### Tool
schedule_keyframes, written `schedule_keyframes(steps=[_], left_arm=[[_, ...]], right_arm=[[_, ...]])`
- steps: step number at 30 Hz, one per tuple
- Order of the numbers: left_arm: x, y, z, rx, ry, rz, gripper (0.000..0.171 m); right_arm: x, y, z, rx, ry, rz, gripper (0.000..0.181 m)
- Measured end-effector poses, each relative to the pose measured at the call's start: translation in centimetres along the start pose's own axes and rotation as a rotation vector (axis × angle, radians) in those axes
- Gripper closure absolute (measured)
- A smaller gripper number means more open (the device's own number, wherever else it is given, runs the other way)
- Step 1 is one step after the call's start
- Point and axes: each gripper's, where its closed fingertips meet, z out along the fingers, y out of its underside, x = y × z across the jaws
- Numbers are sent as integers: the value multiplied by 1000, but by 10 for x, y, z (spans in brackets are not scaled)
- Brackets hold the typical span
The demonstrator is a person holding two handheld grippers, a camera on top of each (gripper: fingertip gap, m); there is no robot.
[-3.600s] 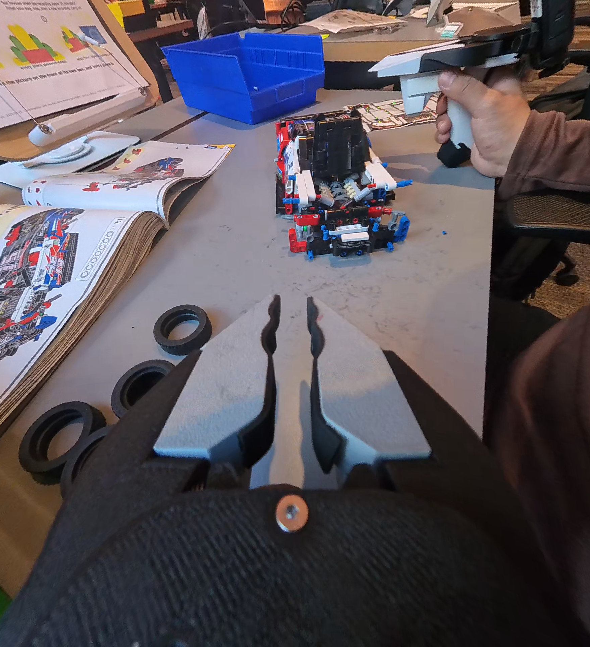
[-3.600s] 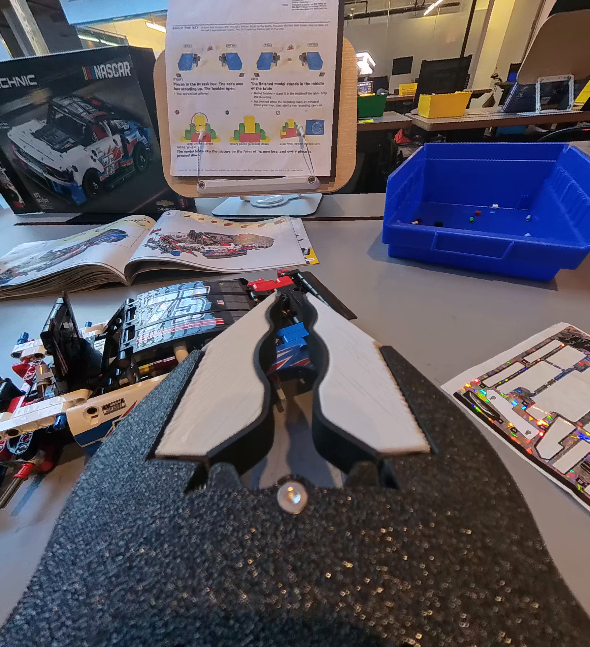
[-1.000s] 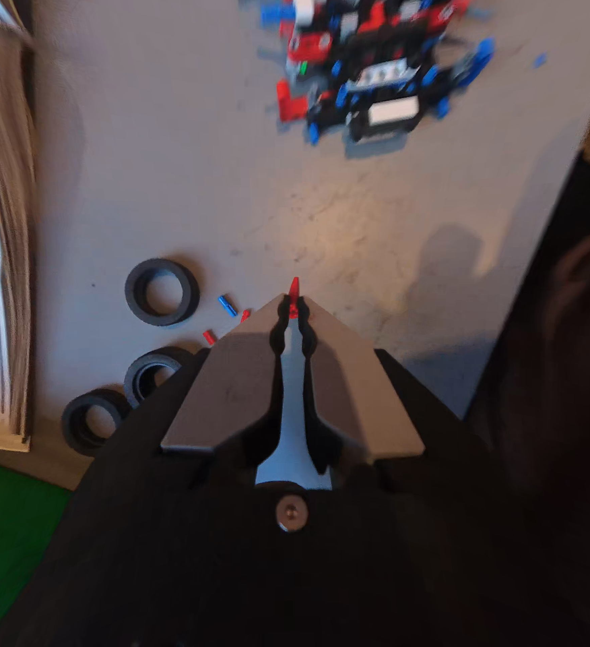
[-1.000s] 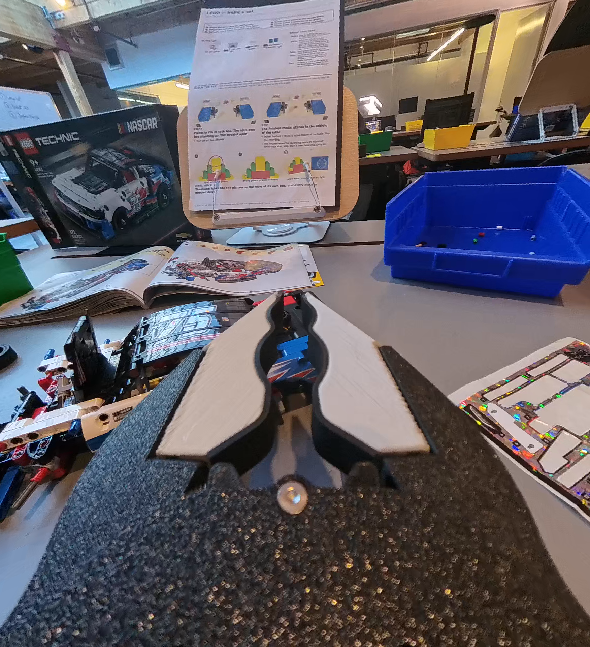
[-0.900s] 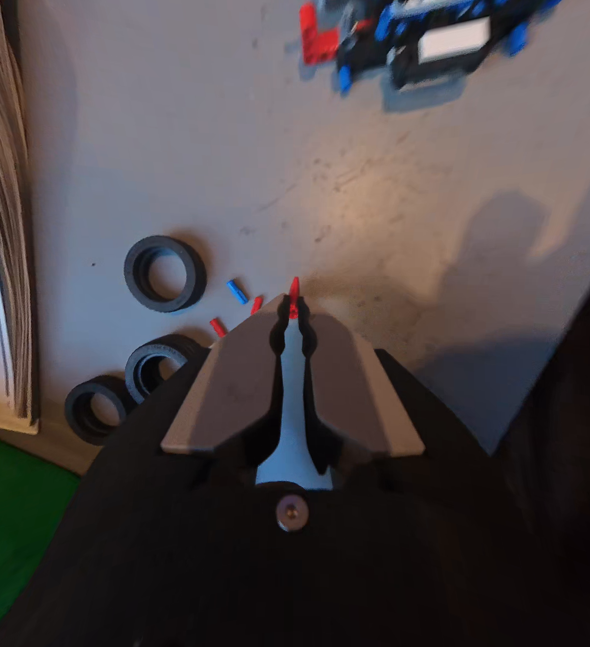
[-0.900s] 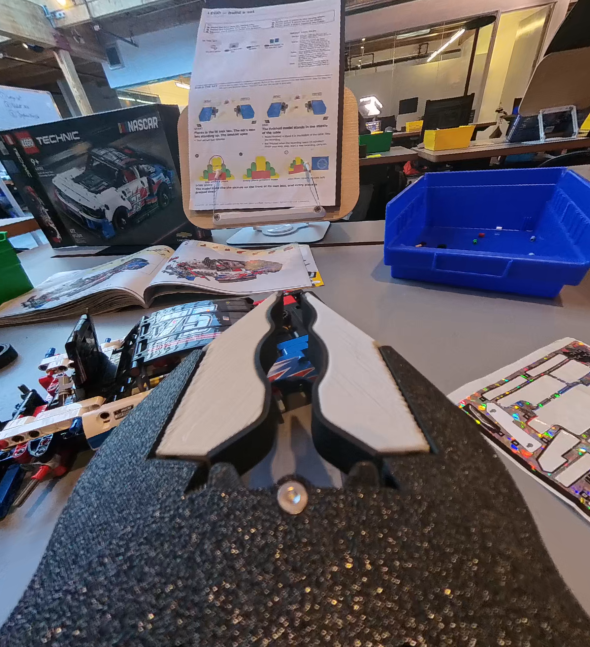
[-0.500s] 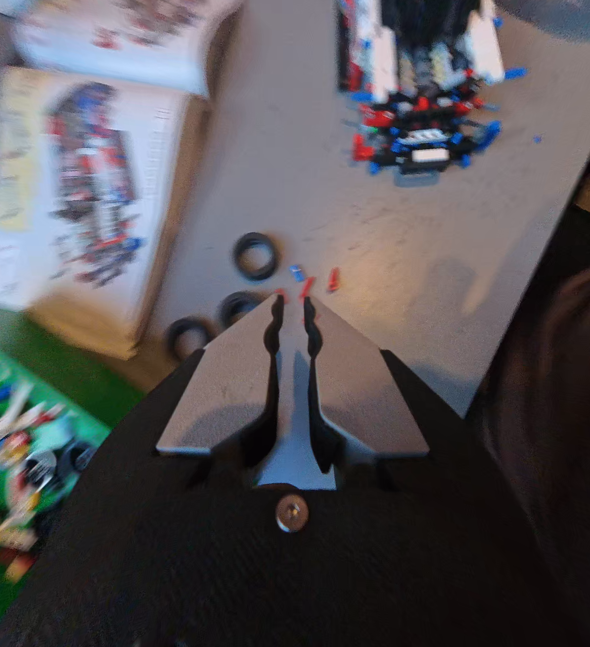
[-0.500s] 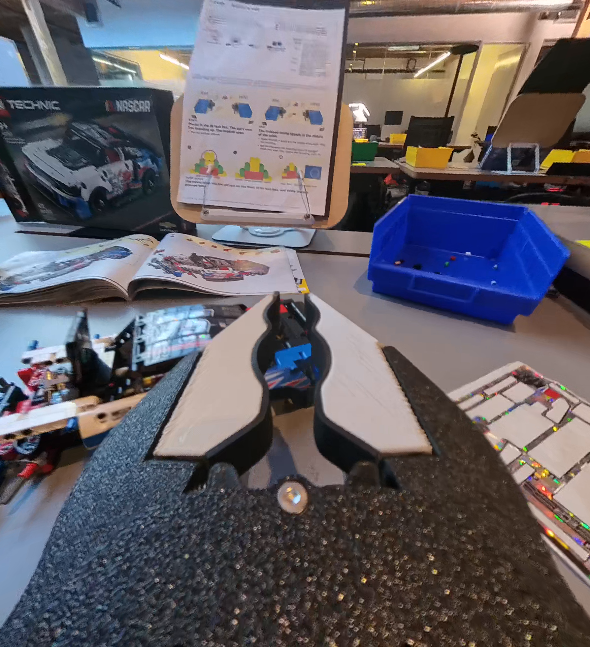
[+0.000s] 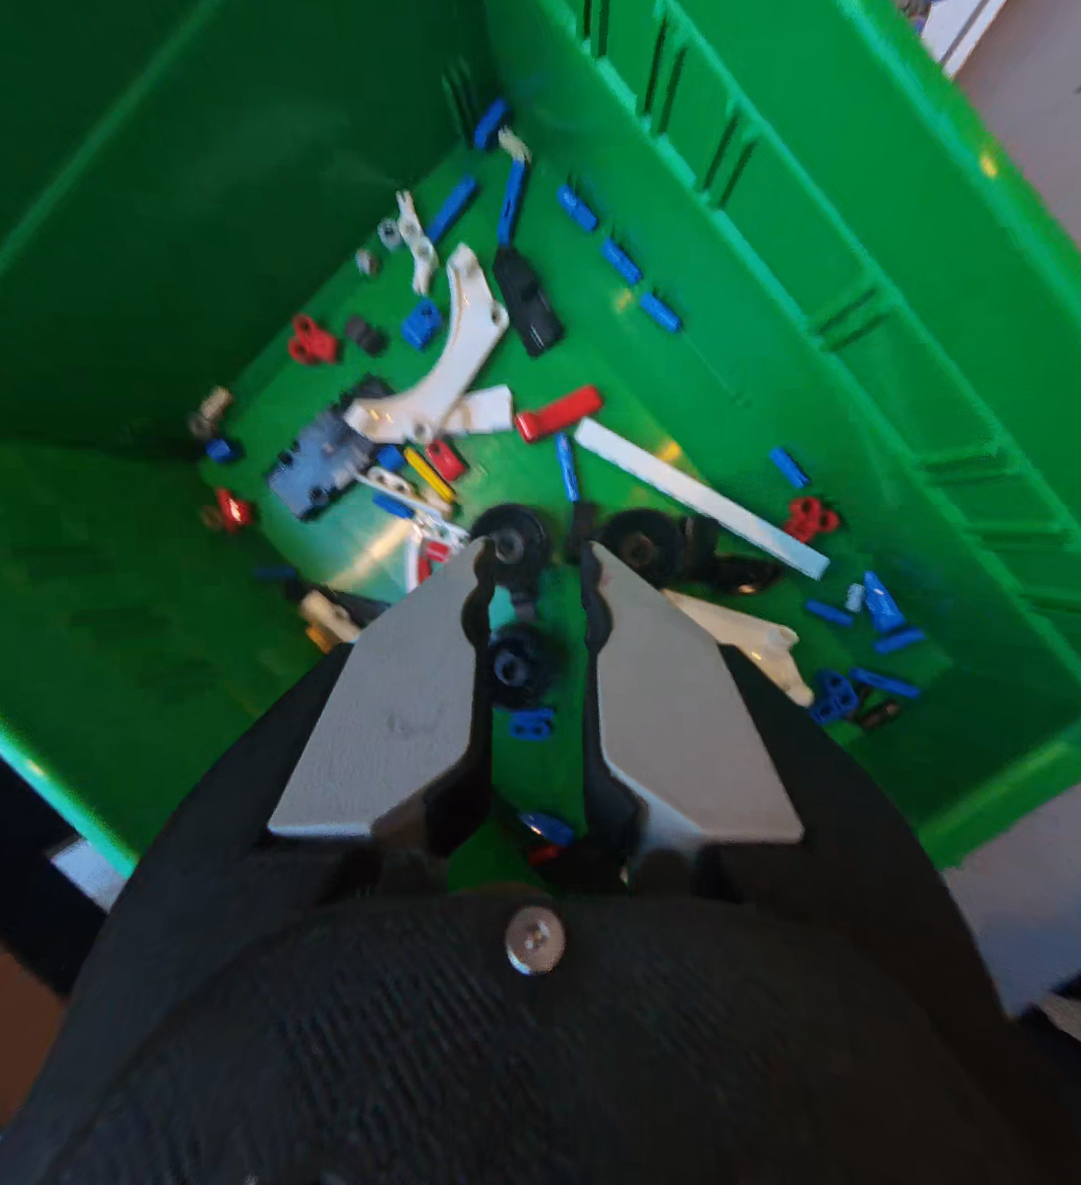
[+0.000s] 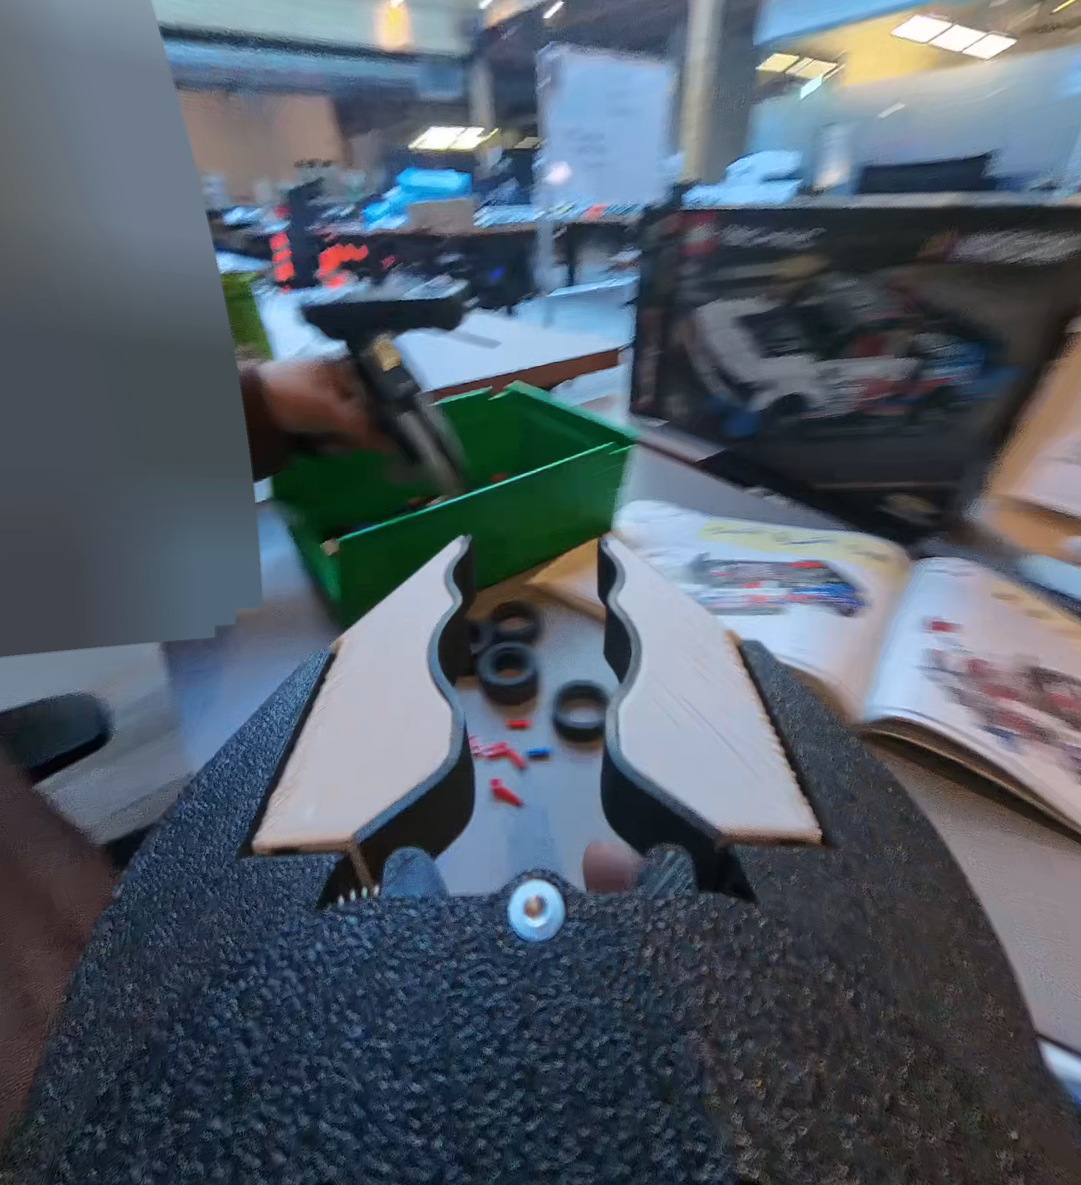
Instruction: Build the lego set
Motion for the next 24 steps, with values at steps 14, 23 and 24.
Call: schedule_keyframes(steps=[14,23,24], left_arm=[[-30,-7,41,-242,32,18,152],[-25,-7,47,-270,11,61,170],[-23,-6,47,-264,20,73,170]], right_arm=[[-65,91,69,-249,-177,-20,144],[-39,94,40,-240,-128,-1,146],[-37,98,37,-244,-122,-1,146]])
